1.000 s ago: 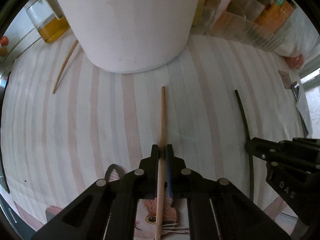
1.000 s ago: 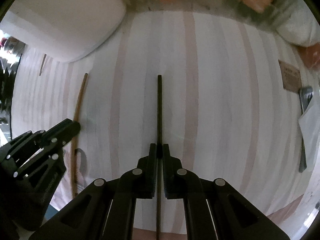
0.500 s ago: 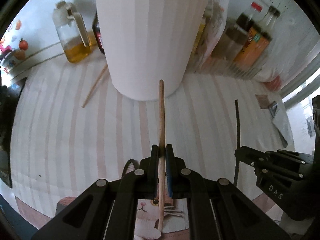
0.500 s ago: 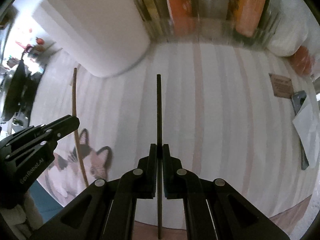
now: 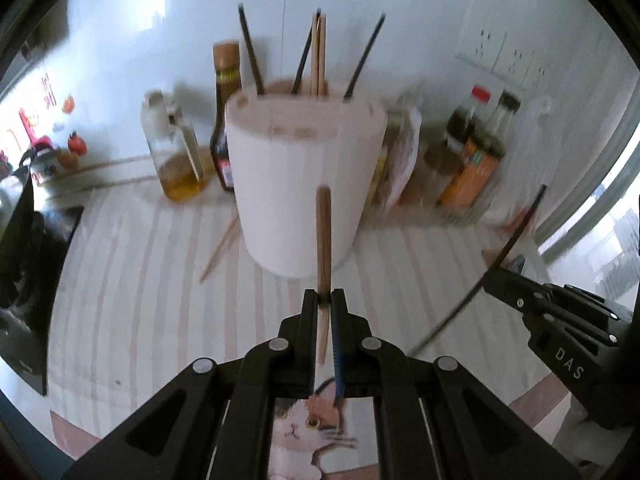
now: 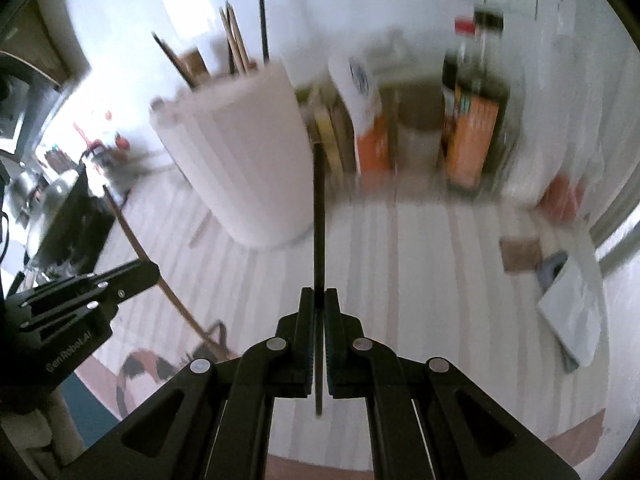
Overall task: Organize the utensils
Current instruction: 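Lower the chopsticks into the cream holder and open both tools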
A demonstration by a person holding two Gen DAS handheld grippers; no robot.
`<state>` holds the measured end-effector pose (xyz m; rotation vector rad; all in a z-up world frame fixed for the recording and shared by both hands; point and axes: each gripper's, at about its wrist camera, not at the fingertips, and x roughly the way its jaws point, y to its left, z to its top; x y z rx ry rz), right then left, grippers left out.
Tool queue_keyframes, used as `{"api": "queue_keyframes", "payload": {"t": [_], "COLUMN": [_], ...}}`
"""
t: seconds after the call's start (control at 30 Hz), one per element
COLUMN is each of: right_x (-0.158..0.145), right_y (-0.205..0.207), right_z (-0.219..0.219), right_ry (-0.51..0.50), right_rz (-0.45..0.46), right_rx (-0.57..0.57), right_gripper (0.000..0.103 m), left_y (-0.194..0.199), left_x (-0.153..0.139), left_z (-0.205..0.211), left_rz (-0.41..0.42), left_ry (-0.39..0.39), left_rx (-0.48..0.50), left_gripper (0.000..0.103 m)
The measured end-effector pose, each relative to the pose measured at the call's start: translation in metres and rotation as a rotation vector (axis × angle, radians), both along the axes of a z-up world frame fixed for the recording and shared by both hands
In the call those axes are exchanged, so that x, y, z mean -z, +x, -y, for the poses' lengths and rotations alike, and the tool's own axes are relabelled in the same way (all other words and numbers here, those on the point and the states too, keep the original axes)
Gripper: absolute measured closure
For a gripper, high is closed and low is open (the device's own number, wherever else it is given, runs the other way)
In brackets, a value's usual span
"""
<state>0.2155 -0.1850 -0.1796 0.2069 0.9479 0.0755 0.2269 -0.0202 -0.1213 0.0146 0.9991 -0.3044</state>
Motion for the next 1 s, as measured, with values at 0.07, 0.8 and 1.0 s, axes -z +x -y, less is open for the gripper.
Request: {"api": "queue_keyframes", "payload": {"t": [0.07,0.8,1.0], "right_x": [-0.018,-0.065,0.059], "right_y": [0.008,0.086,0.079], "right_z": [0.002,0.068,0.093], "right_ry": [-0.004,0.351,0.558], "right_rz": [0.061,-0.020,-0.289], "right_rx": [0.007,0.151,0.328], "right_gripper": [0.099,0.102,0.085], "left_y": [0.006,0.040,0.039], "left_x": [-0.014,-0.144,-0.133], "left_z": [0.002,-0.014,-0.015], "left_rz": [0.036,0.326,0.284], "left_ry": [-0.010,-0.045,-0.033], "left_rx": [-0.003,-0.071,-0.089], "left_gripper": [0.099,0.099,0.101]}}
